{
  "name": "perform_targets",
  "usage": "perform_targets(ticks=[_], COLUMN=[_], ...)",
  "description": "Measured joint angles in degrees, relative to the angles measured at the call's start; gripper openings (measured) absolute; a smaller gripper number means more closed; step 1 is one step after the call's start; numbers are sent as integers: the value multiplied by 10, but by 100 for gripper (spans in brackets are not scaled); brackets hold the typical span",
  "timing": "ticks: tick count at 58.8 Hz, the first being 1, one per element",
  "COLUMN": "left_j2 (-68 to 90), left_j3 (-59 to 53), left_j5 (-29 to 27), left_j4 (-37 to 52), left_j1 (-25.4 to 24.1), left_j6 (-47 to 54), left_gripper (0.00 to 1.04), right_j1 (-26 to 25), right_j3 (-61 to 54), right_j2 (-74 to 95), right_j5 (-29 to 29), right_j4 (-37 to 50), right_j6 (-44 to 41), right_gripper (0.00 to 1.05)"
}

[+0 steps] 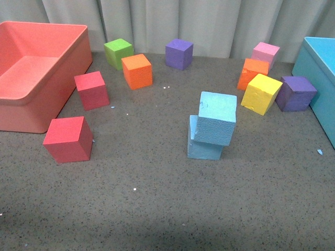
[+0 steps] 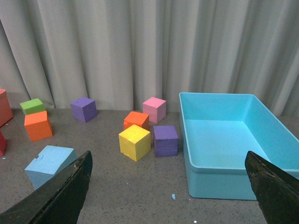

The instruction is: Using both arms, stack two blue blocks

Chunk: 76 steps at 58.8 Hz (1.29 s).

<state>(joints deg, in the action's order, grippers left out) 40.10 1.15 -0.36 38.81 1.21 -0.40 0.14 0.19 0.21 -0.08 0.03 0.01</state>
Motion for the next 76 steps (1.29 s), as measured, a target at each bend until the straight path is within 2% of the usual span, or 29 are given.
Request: perform_targets(ticks=[30, 64, 70, 76], left_j2=[-184, -304, -377, -398], left_j3=[-1, -1, 0, 0], left_j5=[2, 2, 2, 2], left_j4=[-170, -289, -379, -386], left_j1=[-10, -10, -10, -10], left_j6=[0, 0, 0, 1], left_gripper=[4, 4, 4, 4], right_j1=[0, 0, 0, 0], right_j3=[0, 0, 0, 0], right_j2=[0, 0, 0, 0], right_j5=[0, 0, 0, 0], right_j4=[0, 0, 0, 0], right_j6=[0, 0, 0, 0], right_gripper=[95, 95, 95, 95])
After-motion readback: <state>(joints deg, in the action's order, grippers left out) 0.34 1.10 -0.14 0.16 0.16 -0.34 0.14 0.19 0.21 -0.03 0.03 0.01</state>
